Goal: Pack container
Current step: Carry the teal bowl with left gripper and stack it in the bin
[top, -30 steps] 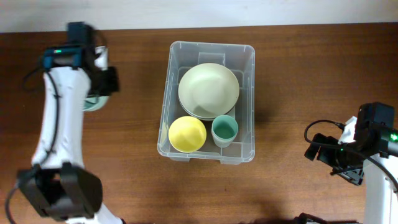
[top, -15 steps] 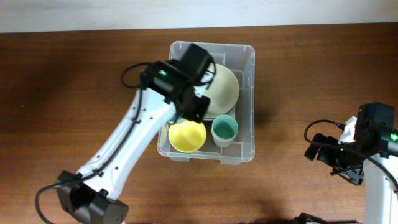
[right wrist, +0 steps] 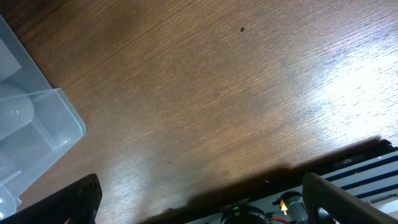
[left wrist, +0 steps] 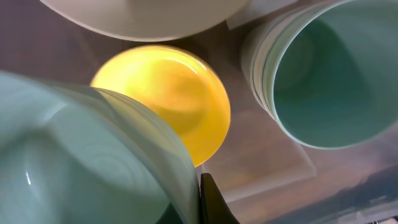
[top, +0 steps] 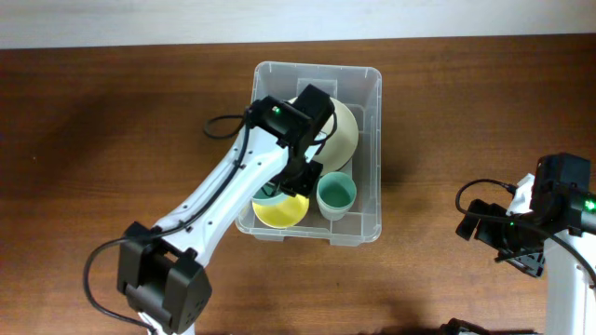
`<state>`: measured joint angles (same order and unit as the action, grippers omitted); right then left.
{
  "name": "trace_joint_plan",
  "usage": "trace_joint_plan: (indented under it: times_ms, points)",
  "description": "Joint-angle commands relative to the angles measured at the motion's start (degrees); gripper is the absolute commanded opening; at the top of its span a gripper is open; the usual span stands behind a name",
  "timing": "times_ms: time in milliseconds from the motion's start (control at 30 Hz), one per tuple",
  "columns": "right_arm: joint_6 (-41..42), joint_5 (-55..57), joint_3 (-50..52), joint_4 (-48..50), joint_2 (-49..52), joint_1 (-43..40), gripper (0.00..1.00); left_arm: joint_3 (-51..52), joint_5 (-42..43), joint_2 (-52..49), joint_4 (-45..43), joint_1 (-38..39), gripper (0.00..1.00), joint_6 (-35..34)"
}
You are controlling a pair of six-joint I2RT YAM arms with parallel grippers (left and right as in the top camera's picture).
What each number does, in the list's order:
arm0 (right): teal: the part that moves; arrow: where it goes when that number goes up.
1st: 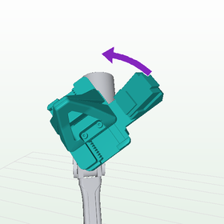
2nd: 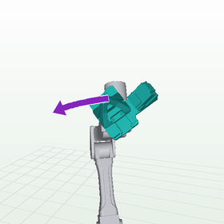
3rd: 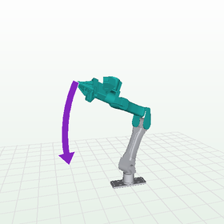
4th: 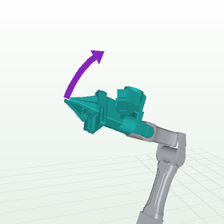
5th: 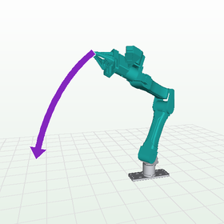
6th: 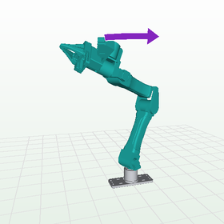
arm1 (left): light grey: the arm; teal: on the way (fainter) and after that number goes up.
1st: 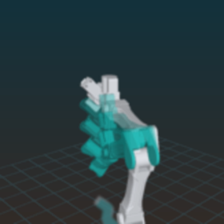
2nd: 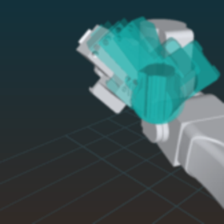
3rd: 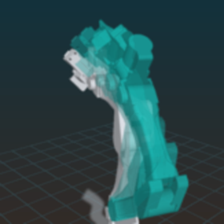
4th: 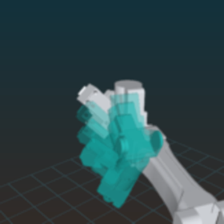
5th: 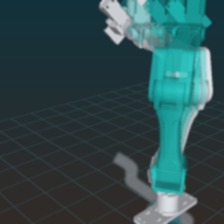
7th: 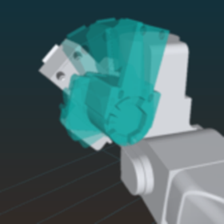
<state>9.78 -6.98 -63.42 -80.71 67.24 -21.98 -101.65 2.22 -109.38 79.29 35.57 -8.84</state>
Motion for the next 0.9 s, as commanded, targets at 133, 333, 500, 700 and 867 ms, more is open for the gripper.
trace_joint_plan:
  times_ms: [133, 333, 500, 700, 867]
  points:
    - [-0.5, -0.3, 0.2, 0.0, 0.0, 0.3, 0.99, 0.3, 0.7, -0.3, 0.0, 0.1, 0.25, -0.7]
    - [-0.5, -0.3, 0.2, 0.0, 0.0, 0.3, 0.99, 0.0, 1.7, -0.2, 0.1, 0.1, 0.44, -0.7]
    - [-0.5, -0.3, 0.2, 0.0, 0.0, 0.2, 0.99, -3.6, -0.9, 0.5, 1.8, -0.5, 0.44, -0.3]
    - [-0.5, -0.3, 0.2, 0.0, 0.0, 0.2, 0.99, -8.9, -8.8, 5.6, 4.8, -3.6, 0.44, -0.3]
    - [-0.5, -0.3, 0.1, 1.4, 0.1, 0.3, 0.99, -9.2, -11.7, 14.7, 4.2, -11.3, 0.44, -0.8]
